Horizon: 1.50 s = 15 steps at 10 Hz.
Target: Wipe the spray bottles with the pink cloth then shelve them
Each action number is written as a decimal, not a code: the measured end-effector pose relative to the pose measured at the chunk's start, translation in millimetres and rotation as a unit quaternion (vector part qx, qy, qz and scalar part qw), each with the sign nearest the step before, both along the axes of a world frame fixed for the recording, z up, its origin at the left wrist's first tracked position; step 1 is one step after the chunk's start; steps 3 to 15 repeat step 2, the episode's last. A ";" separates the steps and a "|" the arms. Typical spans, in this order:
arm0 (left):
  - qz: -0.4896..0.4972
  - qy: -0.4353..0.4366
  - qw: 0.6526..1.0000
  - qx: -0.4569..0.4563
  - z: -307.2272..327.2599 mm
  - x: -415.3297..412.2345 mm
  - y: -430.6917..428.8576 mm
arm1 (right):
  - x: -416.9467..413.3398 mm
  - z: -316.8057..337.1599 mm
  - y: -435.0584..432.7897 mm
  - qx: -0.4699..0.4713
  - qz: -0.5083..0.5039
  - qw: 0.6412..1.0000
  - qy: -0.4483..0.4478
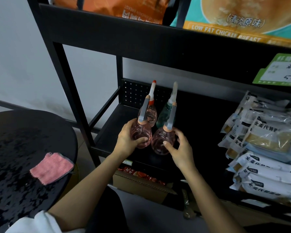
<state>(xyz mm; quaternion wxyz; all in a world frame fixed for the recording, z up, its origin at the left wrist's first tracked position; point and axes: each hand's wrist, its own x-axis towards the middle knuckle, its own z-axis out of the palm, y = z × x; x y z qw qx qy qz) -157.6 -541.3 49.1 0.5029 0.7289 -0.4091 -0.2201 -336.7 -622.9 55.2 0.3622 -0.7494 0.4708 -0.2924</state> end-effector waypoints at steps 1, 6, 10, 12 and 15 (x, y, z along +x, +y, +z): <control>0.000 0.001 1.000 -0.005 1.1 1.6 5.6 | -7.1 7.8 5.6 -0.001 -0.005 1.000 -0.018; 0.027 0.011 1.000 -0.011 7.4 0.2 12.9 | -17.1 21.8 13.8 0.013 -0.013 0.998 -0.057; 0.027 0.011 1.000 -0.011 7.4 0.2 12.9 | -17.1 21.8 13.8 0.013 -0.013 0.998 -0.057; 0.027 0.011 1.000 -0.011 7.4 0.2 12.9 | -17.1 21.8 13.8 0.013 -0.013 0.998 -0.057; 0.027 0.011 1.000 -0.011 7.4 0.2 12.9 | -17.1 21.8 13.8 0.013 -0.013 0.998 -0.057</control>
